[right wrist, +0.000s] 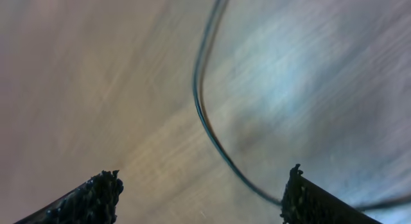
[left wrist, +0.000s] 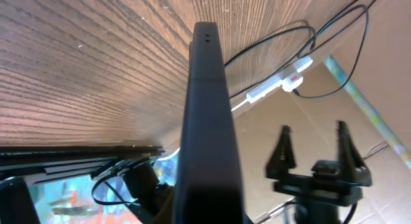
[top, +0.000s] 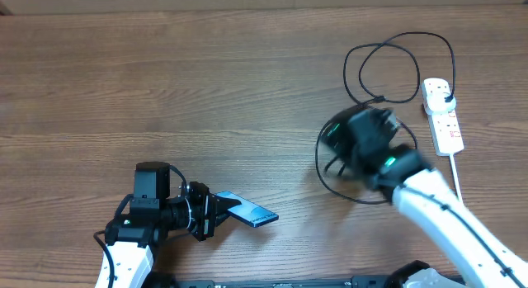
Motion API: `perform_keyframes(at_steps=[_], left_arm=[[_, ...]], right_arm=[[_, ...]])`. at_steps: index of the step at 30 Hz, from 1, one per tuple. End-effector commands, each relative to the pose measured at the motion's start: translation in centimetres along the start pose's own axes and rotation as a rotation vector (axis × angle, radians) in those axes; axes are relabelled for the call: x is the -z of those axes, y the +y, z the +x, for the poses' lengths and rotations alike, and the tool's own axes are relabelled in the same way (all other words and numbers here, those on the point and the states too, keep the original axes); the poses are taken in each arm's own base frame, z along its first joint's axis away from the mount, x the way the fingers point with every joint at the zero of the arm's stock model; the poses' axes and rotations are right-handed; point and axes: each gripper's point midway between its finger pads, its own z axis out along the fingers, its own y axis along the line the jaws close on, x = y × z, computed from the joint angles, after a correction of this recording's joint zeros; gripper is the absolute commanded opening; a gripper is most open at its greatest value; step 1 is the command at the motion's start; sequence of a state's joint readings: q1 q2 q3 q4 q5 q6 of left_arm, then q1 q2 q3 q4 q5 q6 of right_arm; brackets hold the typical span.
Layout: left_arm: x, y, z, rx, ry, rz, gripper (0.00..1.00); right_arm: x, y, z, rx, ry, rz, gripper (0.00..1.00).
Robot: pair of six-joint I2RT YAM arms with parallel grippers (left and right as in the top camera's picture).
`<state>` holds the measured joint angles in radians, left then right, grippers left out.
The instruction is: Plug charger to phone and switch on socket
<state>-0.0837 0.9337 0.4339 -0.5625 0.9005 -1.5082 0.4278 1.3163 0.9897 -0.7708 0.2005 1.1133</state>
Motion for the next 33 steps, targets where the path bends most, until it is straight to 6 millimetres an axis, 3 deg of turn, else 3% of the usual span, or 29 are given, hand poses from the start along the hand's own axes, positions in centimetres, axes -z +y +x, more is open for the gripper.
perform_keyframes(at_steps=[1, 7, 15, 20, 24, 29, 33], left_arm=[[0.2, -0.5, 0.2, 0.030, -0.002, 0.010, 0.04], [0.2, -0.5, -0.1, 0.030, -0.018, 0.009, 0.04], [0.2, -0.5, -0.5, 0.030, -0.039, 0.009, 0.04], [0.2, -0.5, -0.9, 0.041, -0.065, 0.008, 0.04], [0.2, -0.5, -1.0, 0.057, -0.073, 0.008, 0.04], [0.2, -0.5, -1.0, 0.057, -0.073, 0.008, 0.05], [0.2, -0.5, -1.0, 0.057, -0.073, 0.008, 0.04]], right_arm=[[-1.0, 0.6, -3.2, -0.029, 0.031, 0.007, 0.81], [-5.5, 1.2, -6.7, -0.014, 0.116, 0.084, 0.74], [-12.1, 1.0, -6.7, -0.016, 0.175, 0.180, 0.70], [-15.2, 1.0, -6.5, -0.019, 0.170, 0.174, 0.69], [-16.8, 1.0, -6.4, -0.019, 0.165, 0.168, 0.66], [-18.1, 1.0, -6.4, -0.019, 0.161, 0.161, 0.54], [-18.4, 0.6, -6.5, -0.016, 0.148, 0.177, 0.35]])
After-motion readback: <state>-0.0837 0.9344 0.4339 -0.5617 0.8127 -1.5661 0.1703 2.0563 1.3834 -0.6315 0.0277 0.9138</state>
